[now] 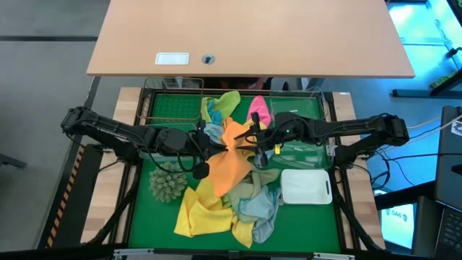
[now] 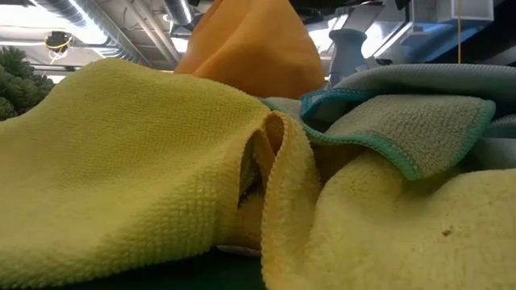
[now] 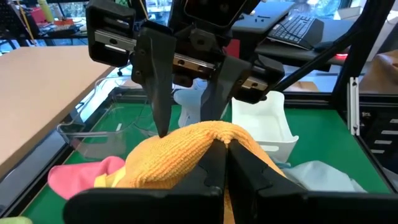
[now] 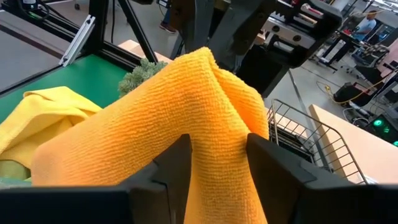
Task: Sort microfiber towel by color & place in baskets
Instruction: Put the orange microfiber towel into the top right transparent bin
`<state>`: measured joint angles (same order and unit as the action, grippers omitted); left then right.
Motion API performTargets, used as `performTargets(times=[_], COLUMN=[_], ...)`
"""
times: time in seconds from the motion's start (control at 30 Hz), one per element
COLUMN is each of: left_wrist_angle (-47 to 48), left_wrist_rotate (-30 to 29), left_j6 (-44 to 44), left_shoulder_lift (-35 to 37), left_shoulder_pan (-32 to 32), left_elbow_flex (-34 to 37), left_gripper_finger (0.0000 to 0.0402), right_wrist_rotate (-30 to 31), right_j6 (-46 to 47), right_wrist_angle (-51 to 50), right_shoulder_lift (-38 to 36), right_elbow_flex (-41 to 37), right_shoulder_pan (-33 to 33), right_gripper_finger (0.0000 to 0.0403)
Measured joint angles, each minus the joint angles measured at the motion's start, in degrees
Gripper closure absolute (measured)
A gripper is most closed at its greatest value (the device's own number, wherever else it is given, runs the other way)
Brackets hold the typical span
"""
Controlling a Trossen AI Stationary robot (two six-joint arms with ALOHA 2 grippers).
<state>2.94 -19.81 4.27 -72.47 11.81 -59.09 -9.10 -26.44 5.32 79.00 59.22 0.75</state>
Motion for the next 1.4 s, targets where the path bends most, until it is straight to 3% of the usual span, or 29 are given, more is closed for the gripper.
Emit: performTargets(times=[0.4, 0.57, 0.97, 1.4], left_wrist_angle=[0.01, 1.0, 14.3, 8.76], left_wrist_rotate=[-0.01, -0.02, -0.22, -0.87], left_j6=[0.0, 0.07, 3.08, 2.69], left_shoulder_lift=[0.01, 0.15, 2.98, 3.95], left_shoulder_pan=[0.0, 0.0, -0.02, -0.81], left_elbow_flex=[0.0, 0.0, 0.0, 0.0], left_gripper_finger=[0.0401, 0.038, 0.0259, 0.0248], right_wrist_rotate=[-0.02, -0.04, -0.09, -0.98], right_j6=[-0.09, -0.09, -0.07, -0.03], right_wrist_angle=[0.17, 0.45, -2.98, -5.46], right_shoulder_lift=[0.0, 0.0, -0.06, -0.09], right_elbow_flex=[0.0, 0.0, 2.62, 5.27], right_shoulder_pan=[0.0, 0.0, 0.0, 0.0], right_gripper_finger=[0.0394, 0.0389, 0.04, 0.0401])
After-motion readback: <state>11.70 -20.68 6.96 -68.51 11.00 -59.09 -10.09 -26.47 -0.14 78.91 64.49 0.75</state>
